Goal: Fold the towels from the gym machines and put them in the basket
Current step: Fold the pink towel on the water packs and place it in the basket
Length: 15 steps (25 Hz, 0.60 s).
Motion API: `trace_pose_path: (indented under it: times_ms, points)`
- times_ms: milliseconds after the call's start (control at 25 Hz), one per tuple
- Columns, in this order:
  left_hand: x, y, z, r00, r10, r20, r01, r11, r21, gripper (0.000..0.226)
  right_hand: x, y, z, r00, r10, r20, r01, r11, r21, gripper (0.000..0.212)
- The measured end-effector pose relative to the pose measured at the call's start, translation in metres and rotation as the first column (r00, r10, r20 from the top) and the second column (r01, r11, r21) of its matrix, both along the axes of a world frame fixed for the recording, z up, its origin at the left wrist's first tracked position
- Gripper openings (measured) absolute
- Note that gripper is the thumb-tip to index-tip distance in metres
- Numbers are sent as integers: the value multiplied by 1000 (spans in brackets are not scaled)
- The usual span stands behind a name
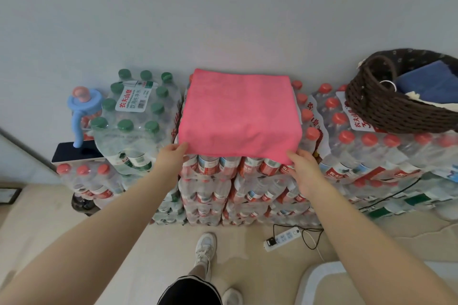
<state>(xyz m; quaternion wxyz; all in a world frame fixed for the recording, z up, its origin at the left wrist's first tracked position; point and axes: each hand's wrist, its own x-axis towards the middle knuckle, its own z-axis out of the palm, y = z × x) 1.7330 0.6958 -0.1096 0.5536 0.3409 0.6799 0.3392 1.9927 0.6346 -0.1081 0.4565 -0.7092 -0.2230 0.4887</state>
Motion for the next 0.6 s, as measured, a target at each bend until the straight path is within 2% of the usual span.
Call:
trace_pose_path:
  times_ms: [120,200,280,320,360,440,520,560,600]
  points:
    - [6,-5,-3,996,-15,93,16,1000,-8,37,3,0,3,1000,12,-16,-12,1000,14,38]
    - [9,-4,-2,989,47,138,-49,999,11,35,4,3,6,998,-62,-29,62,998,14,34]
    - [10,-3,0,980,110,168,-119,992,46,19,9,3,10,982,-164,-90,164,986,-9,31]
    - [11,-4,2,974,126,190,-141,988,67,14,12,1,12,980,-173,-93,173,985,-18,27]
    - [11,-4,3,969,131,208,-153,984,94,18,18,-1,12,988,-144,-48,143,989,-29,20]
    - [10,-5,2,971,94,222,-124,984,125,22,26,-8,14,996,-90,17,91,995,-39,9]
    - [8,-4,1,983,10,183,-30,994,107,11,30,-11,15,997,-67,33,67,998,-15,7]
    - [8,-4,1,983,-26,180,13,997,71,10,31,-11,15,997,-53,47,53,999,3,11]
    - [7,-4,-2,982,-43,184,38,999,30,22,32,-10,14,997,-41,69,40,999,14,17]
